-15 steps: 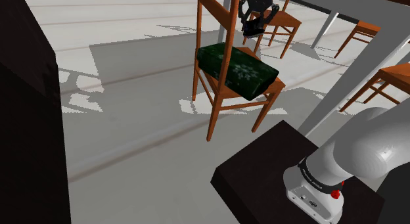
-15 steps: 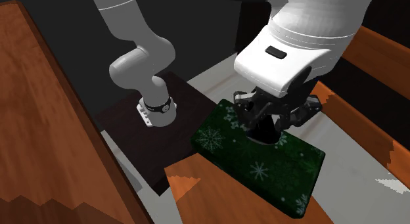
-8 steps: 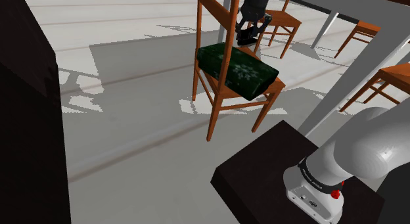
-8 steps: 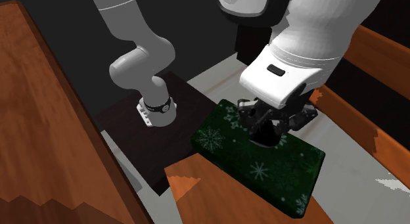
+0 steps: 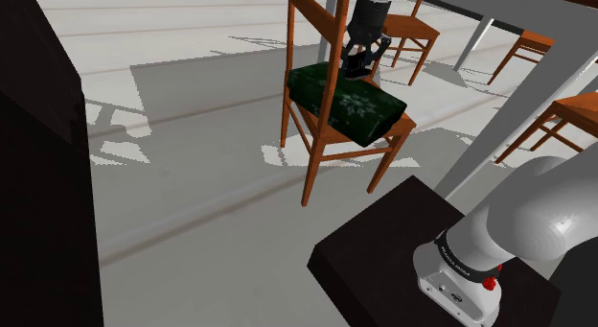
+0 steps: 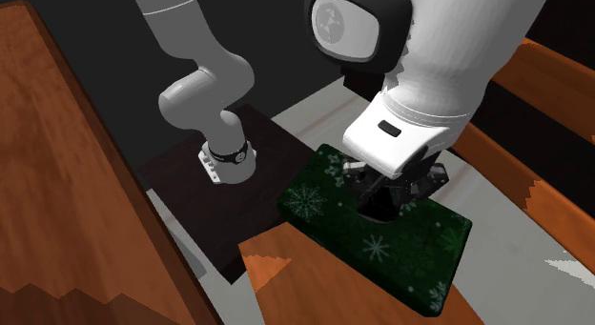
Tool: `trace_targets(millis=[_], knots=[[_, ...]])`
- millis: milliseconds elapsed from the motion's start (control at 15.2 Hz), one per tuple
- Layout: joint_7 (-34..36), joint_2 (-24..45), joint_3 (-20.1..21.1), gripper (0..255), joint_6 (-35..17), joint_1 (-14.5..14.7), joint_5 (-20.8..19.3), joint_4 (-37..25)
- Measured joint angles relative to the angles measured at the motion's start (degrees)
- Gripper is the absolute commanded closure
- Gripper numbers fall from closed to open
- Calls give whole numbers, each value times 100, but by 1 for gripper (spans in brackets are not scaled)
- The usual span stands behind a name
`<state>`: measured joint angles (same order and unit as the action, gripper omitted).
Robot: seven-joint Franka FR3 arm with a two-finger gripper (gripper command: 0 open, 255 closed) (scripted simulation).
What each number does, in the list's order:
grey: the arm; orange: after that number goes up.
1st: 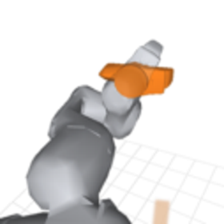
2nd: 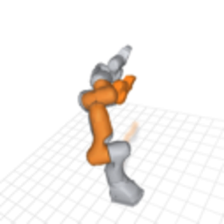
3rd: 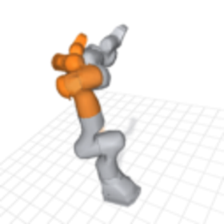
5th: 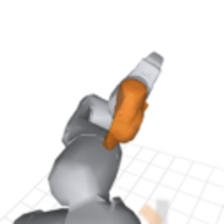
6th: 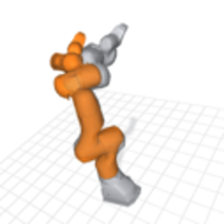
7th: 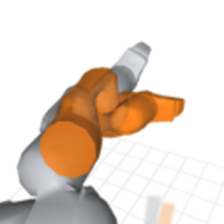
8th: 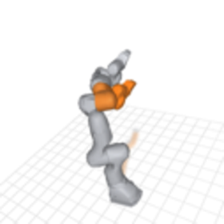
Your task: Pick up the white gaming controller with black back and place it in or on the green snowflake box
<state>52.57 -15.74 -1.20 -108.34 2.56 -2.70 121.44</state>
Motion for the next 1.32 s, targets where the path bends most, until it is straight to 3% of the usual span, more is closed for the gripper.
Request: trace_targets(millis=[264, 330, 726, 1056, 1320], knots=[[1, 5, 0, 255, -12, 0, 0, 6], [1, 5, 1, 0, -13, 0, 0, 6], [2, 5, 1, 0, -13, 0, 0, 6], [-1, -9, 18, 0, 606, 10, 11, -604], [-4, -36, 20, 0, 711, 11, 12, -679]])
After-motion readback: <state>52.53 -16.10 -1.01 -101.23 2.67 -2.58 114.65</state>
